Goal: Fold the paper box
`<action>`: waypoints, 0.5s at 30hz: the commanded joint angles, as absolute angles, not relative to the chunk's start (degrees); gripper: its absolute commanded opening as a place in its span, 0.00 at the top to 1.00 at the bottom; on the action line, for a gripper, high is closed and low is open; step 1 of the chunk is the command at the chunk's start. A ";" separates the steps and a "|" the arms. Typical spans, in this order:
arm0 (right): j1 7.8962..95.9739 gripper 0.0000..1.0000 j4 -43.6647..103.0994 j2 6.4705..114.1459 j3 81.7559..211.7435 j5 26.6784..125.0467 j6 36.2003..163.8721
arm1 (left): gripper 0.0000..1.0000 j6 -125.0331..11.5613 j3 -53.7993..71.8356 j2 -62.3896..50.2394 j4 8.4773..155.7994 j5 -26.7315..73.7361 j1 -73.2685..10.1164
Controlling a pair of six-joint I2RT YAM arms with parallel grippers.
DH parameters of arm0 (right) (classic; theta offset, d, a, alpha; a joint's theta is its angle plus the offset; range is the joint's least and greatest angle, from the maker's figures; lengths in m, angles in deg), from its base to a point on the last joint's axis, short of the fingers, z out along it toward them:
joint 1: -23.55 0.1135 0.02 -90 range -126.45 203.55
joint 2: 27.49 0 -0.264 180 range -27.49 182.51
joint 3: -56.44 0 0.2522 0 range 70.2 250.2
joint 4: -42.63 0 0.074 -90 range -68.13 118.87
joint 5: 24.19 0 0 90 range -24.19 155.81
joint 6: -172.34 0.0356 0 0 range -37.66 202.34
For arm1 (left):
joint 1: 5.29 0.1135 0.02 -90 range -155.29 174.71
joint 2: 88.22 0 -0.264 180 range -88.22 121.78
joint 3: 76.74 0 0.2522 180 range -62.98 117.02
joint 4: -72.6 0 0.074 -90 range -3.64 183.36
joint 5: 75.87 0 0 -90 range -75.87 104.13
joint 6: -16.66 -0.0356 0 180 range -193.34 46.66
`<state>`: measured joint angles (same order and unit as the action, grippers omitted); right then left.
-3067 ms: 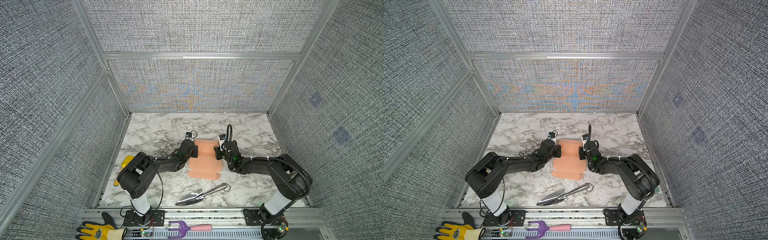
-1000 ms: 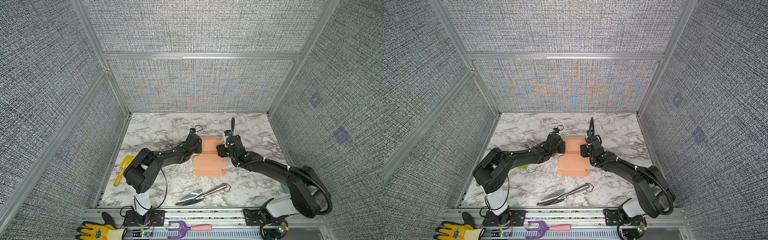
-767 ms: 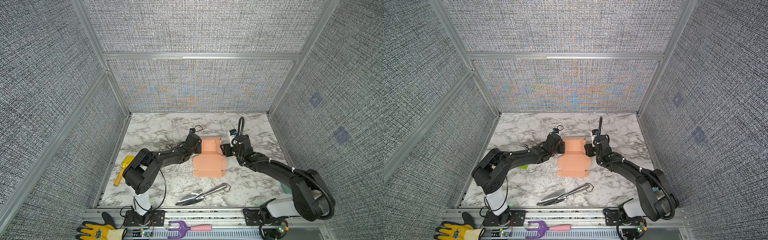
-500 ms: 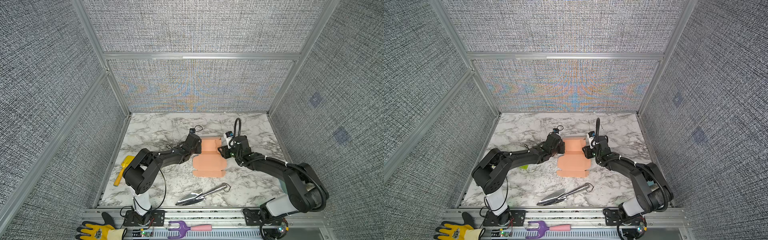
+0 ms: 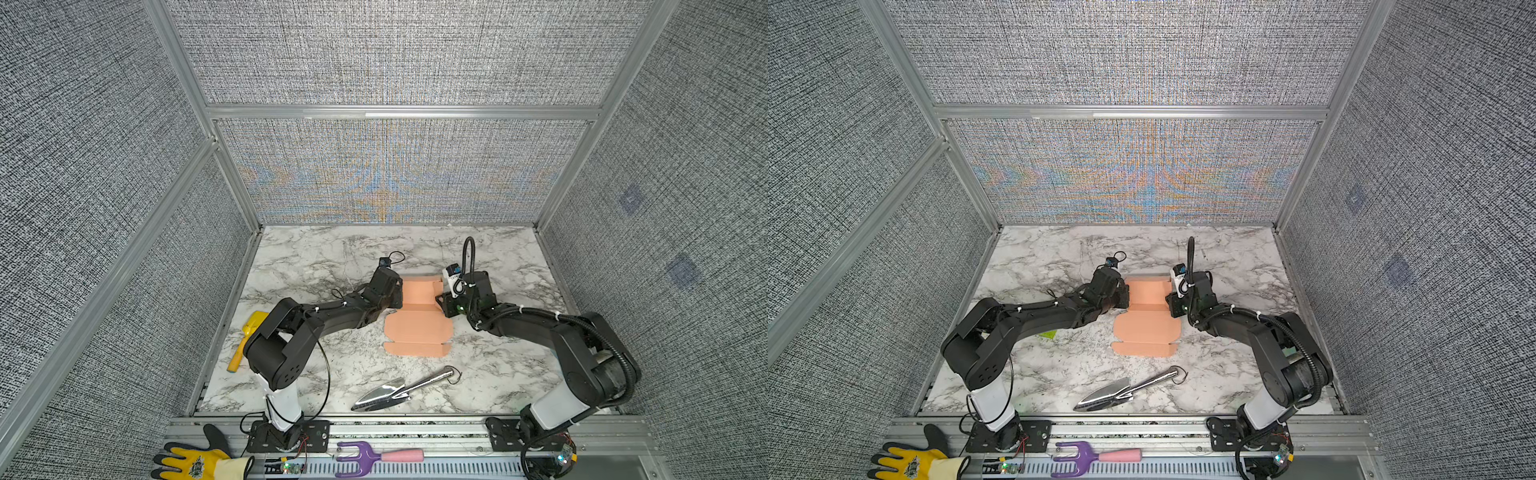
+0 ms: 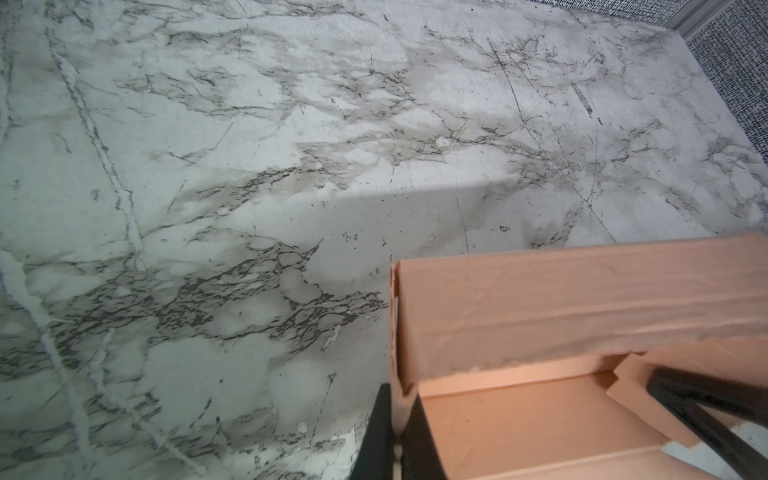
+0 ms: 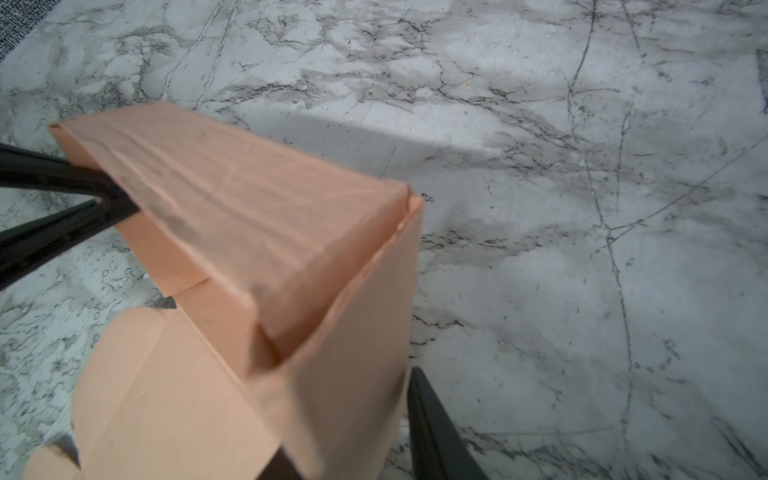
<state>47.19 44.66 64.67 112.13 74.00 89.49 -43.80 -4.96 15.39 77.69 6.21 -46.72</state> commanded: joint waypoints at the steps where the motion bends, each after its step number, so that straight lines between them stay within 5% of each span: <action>1: 47.59 0.73 46.56 65.33 112.88 71.16 89.36 | 1.00 -44.07 -5.24 14.98 79.88 6.75 -46.73; 15: 50.92 1.00 43.50 67.90 116.14 61.83 90.02 | 1.00 -43.86 -5.11 14.70 79.68 7.54 -46.68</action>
<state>50.03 43.92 67.66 115.50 64.25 89.36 -43.54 -5.29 14.85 78.26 6.27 -46.65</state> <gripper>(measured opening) 0.065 0.069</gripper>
